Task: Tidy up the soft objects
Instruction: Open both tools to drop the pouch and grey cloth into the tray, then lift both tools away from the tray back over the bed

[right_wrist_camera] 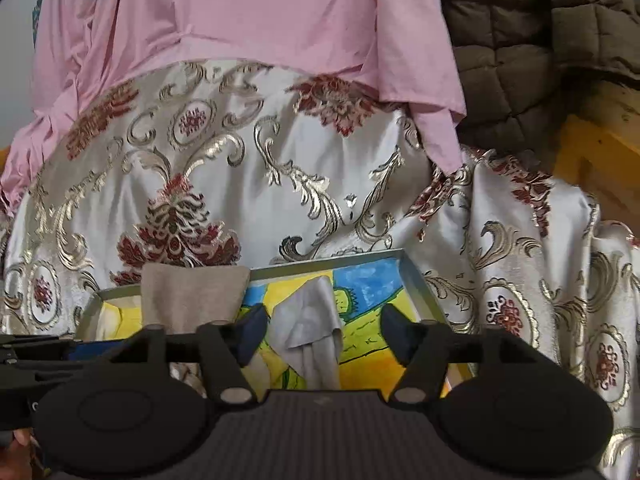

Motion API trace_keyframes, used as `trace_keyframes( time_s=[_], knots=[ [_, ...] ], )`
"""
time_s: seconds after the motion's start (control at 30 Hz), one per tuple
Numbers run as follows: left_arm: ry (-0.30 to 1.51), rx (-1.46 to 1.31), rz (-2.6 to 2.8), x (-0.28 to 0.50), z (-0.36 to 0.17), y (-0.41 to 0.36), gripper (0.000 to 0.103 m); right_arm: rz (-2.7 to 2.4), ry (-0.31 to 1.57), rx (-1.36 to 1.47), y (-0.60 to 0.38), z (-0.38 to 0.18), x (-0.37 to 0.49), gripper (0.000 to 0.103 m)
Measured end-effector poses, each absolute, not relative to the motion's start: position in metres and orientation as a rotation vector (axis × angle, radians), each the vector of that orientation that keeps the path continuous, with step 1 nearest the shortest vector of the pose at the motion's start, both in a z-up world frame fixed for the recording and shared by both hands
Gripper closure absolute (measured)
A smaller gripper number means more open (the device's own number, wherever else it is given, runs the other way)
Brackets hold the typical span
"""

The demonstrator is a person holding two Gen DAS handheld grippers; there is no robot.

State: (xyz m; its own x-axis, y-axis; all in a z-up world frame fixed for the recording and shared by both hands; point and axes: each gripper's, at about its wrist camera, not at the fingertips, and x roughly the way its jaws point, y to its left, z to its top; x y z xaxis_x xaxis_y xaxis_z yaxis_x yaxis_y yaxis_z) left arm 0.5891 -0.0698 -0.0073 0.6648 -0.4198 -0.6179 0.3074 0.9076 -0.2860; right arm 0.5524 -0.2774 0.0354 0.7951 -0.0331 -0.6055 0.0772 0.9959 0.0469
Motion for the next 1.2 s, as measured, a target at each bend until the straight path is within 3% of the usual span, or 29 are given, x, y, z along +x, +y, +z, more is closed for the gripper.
trace_keyframes(
  time_s=[0.07,0.23,0.37,0.9,1.2],
  knots=[
    [0.704,-0.162,-0.408,0.575,-0.001,-0.066,0.047,-0.058,0.612,0.085,-0.280,0.041,0.538,0.020],
    [0.611,-0.149,-0.416,0.535,0.022,-0.057,0.033,-0.051,0.515,0.110,-0.285,0.062,0.491,0.011],
    [0.529,-0.150,-0.428,0.494,0.037,-0.047,0.029,-0.042,0.457,0.122,-0.288,0.077,0.450,0.006],
    [0.366,-0.146,-0.425,0.255,0.065,-0.004,0.005,-0.046,0.328,0.076,-0.250,0.097,0.218,0.000],
    [0.381,-0.074,-0.402,0.143,0.060,0.010,0.001,-0.087,0.341,0.145,-0.229,0.087,0.102,0.000]
  ],
)
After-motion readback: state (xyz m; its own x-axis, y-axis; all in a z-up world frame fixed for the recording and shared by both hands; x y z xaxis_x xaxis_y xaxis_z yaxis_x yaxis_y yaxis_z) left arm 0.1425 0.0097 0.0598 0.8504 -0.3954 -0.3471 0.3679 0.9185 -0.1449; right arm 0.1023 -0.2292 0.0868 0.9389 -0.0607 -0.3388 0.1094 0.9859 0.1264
